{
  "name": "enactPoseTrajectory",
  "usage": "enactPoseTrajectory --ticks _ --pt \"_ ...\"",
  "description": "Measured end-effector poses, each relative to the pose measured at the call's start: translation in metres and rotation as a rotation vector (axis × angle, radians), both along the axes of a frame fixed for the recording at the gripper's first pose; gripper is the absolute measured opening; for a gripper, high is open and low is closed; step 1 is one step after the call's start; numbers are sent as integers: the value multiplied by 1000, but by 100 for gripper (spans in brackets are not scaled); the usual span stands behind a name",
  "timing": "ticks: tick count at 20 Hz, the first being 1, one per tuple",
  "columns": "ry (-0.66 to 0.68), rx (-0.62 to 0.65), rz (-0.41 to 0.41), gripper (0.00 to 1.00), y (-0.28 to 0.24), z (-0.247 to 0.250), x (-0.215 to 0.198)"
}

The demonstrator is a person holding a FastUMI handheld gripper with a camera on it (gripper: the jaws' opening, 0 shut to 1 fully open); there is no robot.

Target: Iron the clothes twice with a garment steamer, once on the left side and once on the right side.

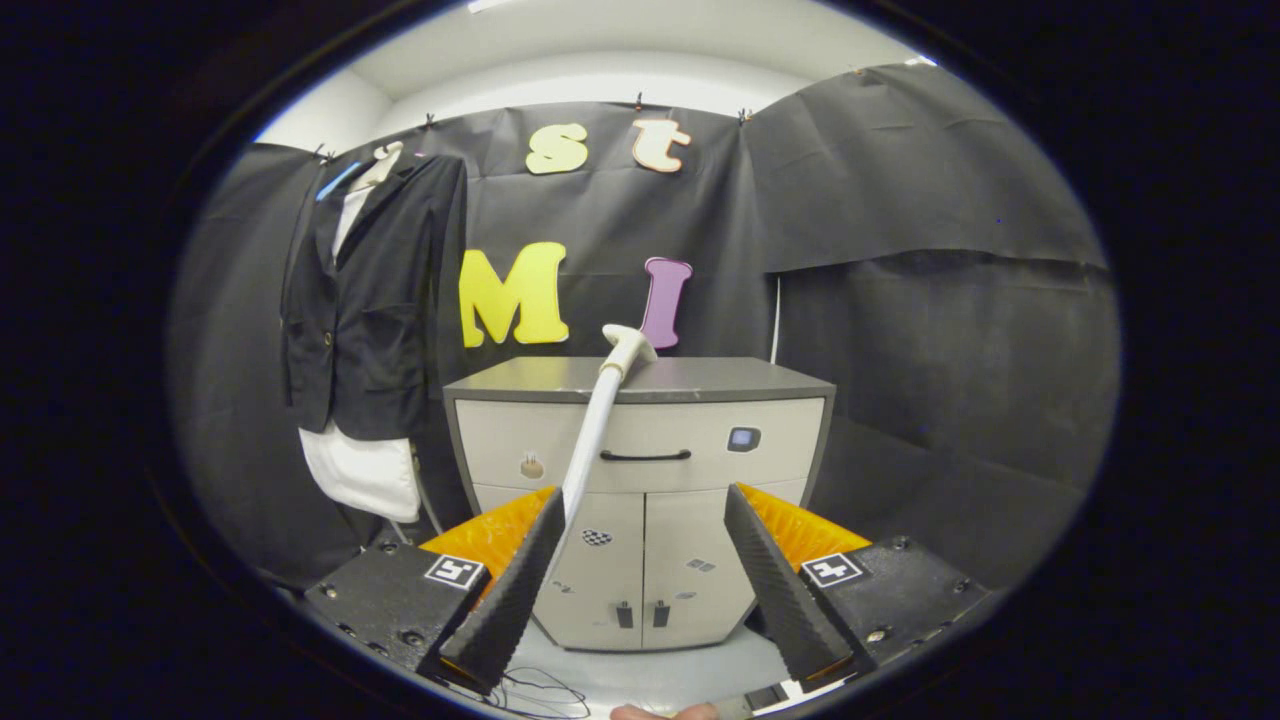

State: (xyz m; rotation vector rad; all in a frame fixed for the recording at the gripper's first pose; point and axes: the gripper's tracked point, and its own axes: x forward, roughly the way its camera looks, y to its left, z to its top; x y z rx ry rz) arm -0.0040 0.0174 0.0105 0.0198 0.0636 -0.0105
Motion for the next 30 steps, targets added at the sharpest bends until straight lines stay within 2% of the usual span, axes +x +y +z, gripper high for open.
enactPoseTrajectory --ticks 6,12,16,20,22,27,30 --pt "21 28 -8 100 21 17 1" --pt "36 69 -73 100 41 31 0" --pt "52 66 -88 100 46 35 9" --pt "78 80 -55 100 46 44 43" --pt "98 98 -10 100 50 52 65" --pt "94 151 62 100 47 99 130" --pt "112 168 72 100 37 120 170"
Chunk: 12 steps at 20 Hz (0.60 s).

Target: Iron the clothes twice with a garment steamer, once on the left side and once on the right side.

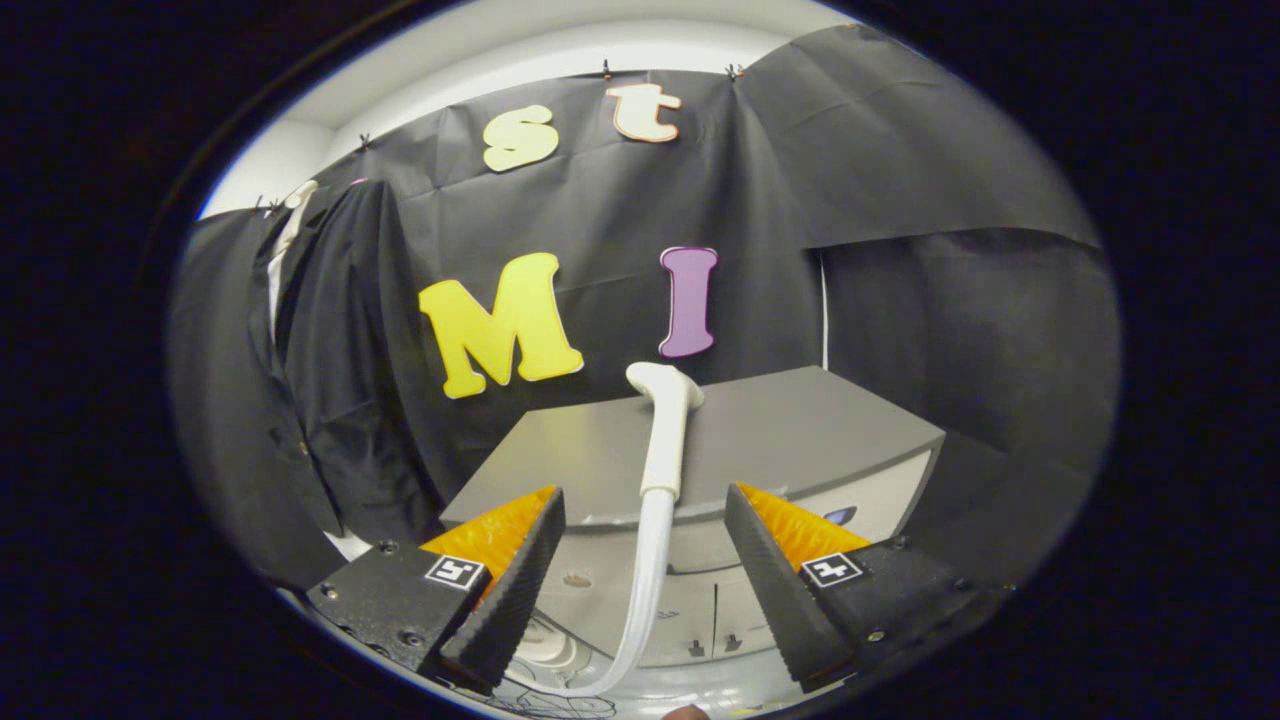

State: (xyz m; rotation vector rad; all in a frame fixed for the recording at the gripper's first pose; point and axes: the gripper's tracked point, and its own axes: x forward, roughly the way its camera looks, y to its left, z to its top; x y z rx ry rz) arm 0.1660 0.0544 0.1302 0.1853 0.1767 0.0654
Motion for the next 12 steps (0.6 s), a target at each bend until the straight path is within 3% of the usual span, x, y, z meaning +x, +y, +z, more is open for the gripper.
enactPoseTrajectory --ticks 12 --pt "348 69 24 97 -11 -4 136"
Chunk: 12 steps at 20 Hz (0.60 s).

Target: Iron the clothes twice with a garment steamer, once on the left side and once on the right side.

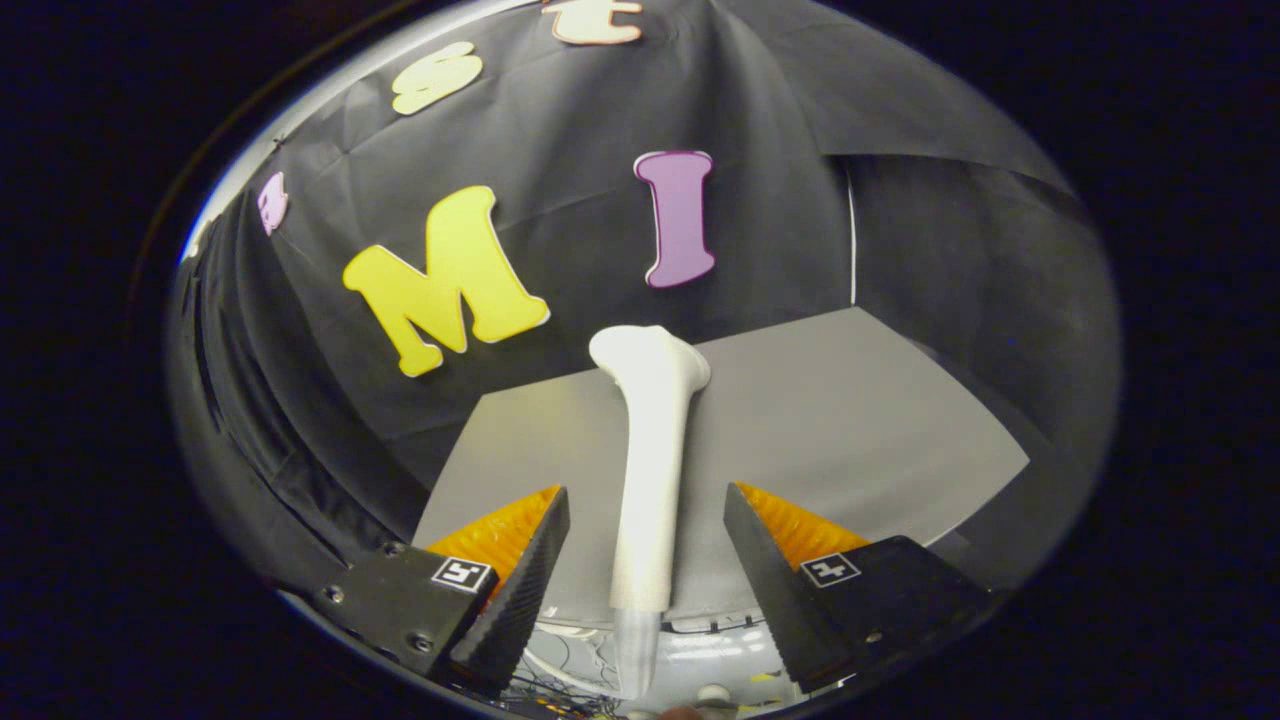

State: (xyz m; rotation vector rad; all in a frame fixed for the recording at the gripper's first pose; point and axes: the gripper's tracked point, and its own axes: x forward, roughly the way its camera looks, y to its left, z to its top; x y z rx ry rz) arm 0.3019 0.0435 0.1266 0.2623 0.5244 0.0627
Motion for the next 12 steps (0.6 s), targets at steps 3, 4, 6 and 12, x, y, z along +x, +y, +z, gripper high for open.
enactPoseTrajectory --ticks 3,4,6,12 --pt "62 12 -11 90 -8 -7 20" --pt "82 27 2 87 -6 -8 24" --pt "129 41 14 83 -2 -13 34" --pt "212 16 43 69 15 -32 44"
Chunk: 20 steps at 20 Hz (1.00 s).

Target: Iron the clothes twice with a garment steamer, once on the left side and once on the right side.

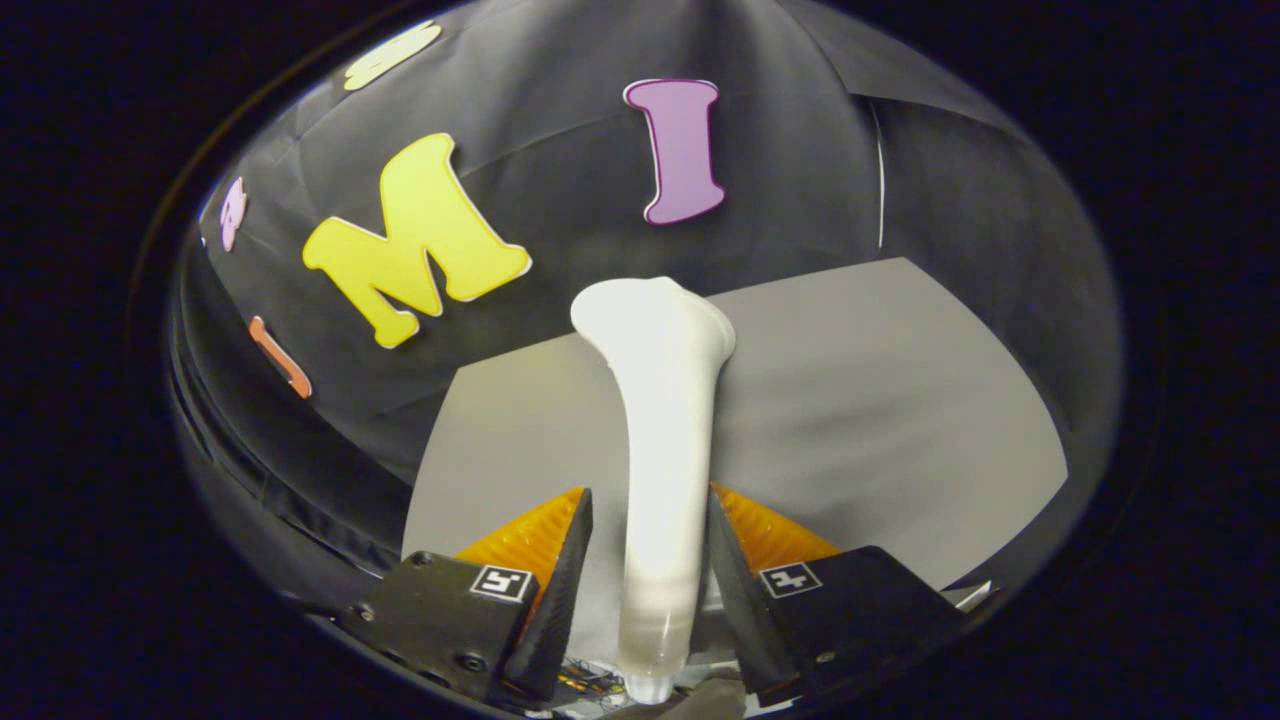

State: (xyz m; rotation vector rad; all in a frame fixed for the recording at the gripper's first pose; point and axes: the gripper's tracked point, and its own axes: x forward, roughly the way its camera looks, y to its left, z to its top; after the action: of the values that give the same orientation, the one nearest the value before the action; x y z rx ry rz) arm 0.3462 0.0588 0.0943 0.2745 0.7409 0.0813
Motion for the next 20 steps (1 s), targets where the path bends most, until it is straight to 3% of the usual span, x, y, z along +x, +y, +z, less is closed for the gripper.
enactPoseTrajectory --ticks 8,15,20 --pt "8 24 -10 42 -7 -7 3" --pt "-108 15 -17 35 -4 6 1" --pt "-240 47 -41 35 16 38 -37"
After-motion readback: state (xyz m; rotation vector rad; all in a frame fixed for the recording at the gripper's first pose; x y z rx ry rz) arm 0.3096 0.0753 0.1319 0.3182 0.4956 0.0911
